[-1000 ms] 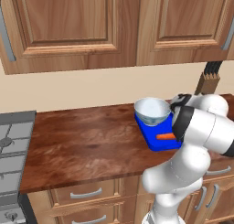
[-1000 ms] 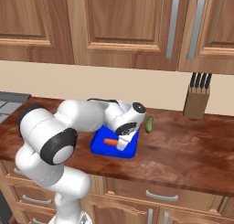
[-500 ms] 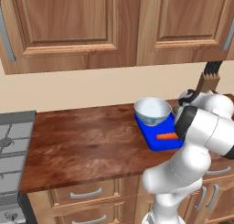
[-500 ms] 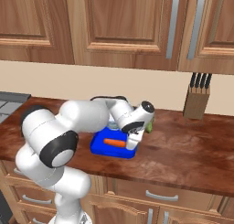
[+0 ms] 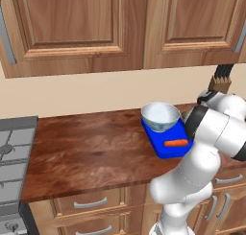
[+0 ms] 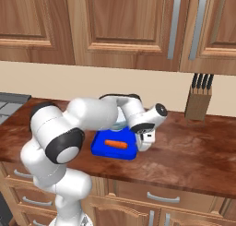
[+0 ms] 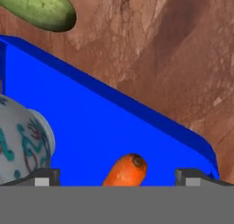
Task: Place the two vegetables and bowl onto the tray for setting up a vegetable dip station.
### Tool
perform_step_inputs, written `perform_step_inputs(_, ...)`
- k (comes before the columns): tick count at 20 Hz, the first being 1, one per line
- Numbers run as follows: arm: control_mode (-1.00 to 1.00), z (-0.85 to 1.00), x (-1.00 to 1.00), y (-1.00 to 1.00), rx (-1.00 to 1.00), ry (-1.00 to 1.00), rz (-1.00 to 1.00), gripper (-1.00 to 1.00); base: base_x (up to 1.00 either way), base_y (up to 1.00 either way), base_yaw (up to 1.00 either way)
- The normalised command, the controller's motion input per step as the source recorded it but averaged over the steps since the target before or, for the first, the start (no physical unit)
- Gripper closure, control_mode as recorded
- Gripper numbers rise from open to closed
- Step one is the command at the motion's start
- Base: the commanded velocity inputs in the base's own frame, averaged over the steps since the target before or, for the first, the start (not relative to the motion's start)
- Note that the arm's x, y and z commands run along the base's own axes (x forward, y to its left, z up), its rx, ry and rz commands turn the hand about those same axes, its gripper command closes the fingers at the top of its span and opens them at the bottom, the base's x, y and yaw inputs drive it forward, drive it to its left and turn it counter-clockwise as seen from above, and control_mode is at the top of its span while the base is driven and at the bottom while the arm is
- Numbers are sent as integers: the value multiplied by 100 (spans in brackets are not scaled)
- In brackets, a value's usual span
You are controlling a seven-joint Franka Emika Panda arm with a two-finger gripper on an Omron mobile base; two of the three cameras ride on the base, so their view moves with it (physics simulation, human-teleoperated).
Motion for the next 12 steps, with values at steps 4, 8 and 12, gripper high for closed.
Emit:
perform_step_inputs(4, -100, 9, 20, -19, -1, -15, 21, -100, 0, 0, 0)
perform_step_inputs(8, -100, 6, 25, -16, -3, -14, 18, -100, 0, 0, 0)
perform_step_inputs(12, -100, 4, 19, -18, -9, -18, 18, -100, 0, 0, 0)
